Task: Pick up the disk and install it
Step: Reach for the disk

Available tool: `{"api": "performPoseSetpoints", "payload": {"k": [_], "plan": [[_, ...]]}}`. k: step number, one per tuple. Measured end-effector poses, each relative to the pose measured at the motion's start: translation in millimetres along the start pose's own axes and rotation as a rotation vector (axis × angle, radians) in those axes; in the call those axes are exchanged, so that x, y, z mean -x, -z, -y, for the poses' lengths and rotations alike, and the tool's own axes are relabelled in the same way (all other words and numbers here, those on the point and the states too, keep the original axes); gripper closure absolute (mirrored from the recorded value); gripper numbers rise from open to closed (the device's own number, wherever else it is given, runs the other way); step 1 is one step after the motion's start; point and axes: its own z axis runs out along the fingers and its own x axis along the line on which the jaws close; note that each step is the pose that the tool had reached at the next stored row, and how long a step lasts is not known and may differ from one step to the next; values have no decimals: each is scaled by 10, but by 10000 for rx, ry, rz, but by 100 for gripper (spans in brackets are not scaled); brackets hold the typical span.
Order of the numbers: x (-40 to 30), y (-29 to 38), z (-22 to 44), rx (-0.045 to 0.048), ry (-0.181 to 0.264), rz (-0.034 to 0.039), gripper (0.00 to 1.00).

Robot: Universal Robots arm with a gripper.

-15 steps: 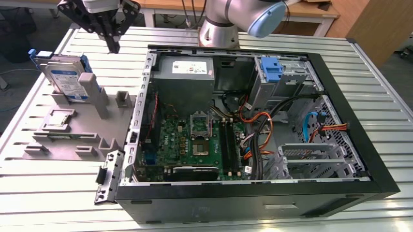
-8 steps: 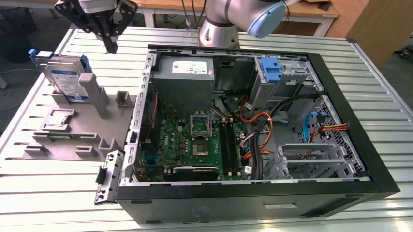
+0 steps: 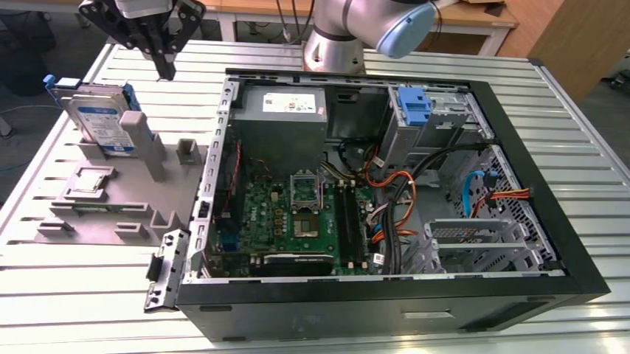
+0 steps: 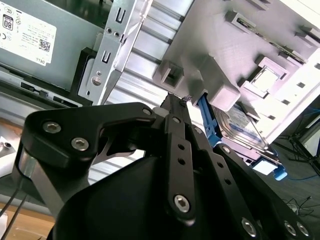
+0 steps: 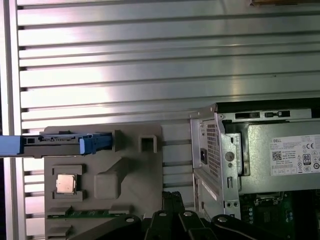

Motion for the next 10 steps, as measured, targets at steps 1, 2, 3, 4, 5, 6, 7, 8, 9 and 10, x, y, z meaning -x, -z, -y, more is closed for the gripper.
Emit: {"api": "performPoseSetpoints", "payload": {"k": [1,2,3,4,5,6,7,8,9,10], "plan": [[-6,0,-2,0,0,0,90],[-14,0,-2,0,1,0,90],[-24,0,-2,0,0,0,90],[-34,-1,-1,0,0,0,90],[-40,-1,-1,0,0,0,90],[-41,-1,-1,0,1,-1,90],[-41,-1,0,-1,2,-3,90],[-44,-2,0,-1,0,-6,90],[-44,-3,0,-1,0,-5,90],[-44,-3,0,-1,0,-6,90]]}}
